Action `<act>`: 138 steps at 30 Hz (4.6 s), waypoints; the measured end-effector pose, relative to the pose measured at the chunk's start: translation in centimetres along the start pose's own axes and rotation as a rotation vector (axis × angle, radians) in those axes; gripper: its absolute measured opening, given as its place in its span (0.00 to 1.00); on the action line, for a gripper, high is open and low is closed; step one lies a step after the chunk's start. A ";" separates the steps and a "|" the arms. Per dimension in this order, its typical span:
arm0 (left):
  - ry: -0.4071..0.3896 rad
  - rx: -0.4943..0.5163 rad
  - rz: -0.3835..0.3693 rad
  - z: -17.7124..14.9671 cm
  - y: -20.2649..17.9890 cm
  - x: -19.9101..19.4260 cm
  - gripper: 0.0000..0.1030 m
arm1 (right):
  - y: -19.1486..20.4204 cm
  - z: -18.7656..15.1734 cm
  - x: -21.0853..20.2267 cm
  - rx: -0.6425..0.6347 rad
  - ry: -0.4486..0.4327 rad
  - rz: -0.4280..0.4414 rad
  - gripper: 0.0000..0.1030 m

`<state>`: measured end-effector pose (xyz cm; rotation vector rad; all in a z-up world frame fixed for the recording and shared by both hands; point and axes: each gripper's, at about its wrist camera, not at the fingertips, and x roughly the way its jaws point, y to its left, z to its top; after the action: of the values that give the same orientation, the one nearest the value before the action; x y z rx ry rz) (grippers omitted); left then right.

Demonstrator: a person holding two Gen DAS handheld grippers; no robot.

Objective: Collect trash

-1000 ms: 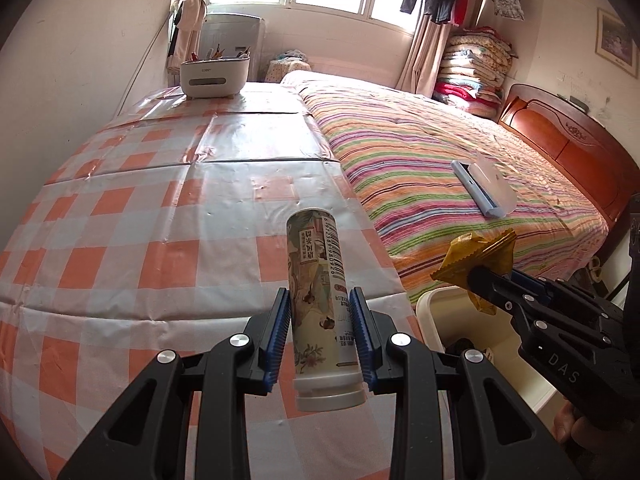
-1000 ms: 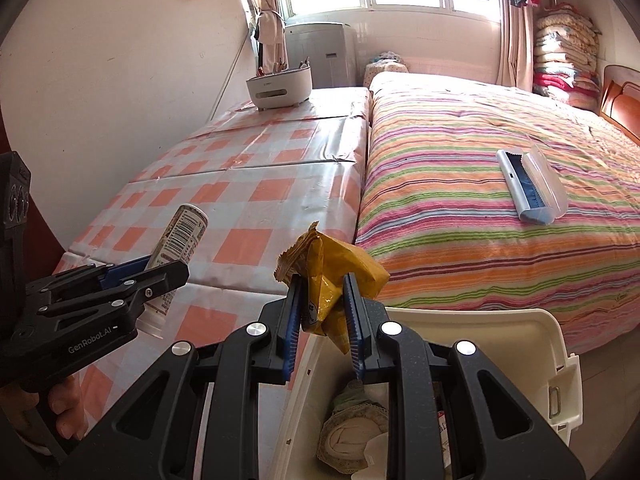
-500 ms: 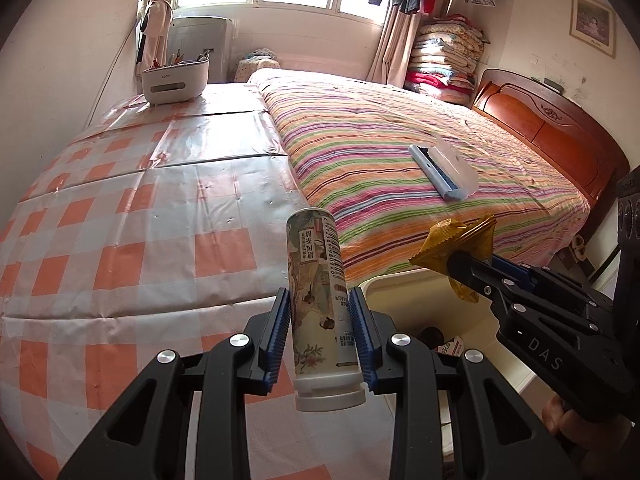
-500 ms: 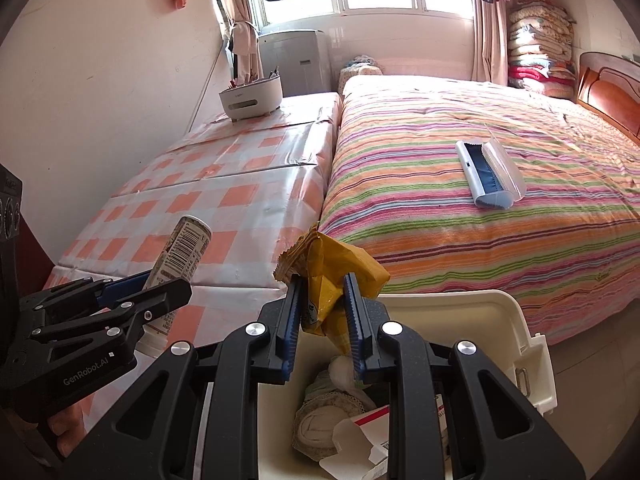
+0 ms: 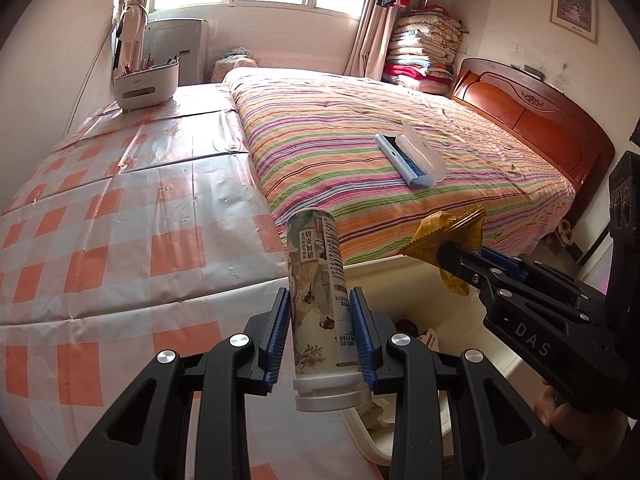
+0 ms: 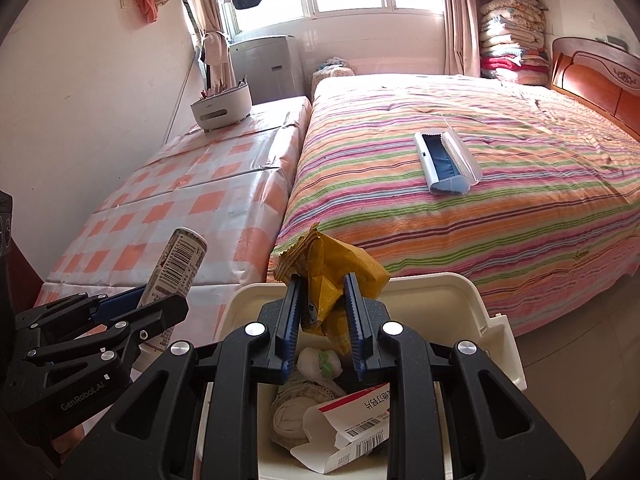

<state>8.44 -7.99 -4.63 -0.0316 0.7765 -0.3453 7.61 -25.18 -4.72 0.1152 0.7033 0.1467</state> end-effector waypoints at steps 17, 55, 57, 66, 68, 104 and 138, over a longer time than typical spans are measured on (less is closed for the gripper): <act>0.036 0.050 -0.047 -0.7 -3.5 1.5 0.29 | -3.5 -1.0 -1.4 0.092 -0.021 -0.055 0.23; -0.013 0.020 0.103 -1.3 -1.4 -1.6 0.74 | -1.7 -2.5 -3.4 0.065 -0.077 -0.163 0.74; -0.012 0.020 0.108 -1.3 -1.2 -1.6 0.74 | -1.7 -2.4 -3.3 0.067 -0.076 -0.160 0.74; -0.004 0.015 0.117 -1.4 -0.7 -1.4 0.74 | -1.5 -2.3 -3.1 0.063 -0.070 -0.161 0.74; -0.005 0.013 0.118 -1.4 -0.6 -1.4 0.74 | -1.6 -2.4 -3.0 0.065 -0.068 -0.160 0.74; 0.001 -0.028 0.186 -1.9 0.7 -1.9 0.74 | -1.5 -2.7 -2.2 0.061 -0.050 -0.155 0.74; 0.028 -0.022 0.175 -2.4 0.6 -1.3 0.74 | -1.5 -2.7 -2.2 0.058 -0.044 -0.152 0.74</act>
<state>6.08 -6.79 -5.52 0.0205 0.8050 -0.1715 4.31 -26.85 -5.56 0.1200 0.6698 -0.0214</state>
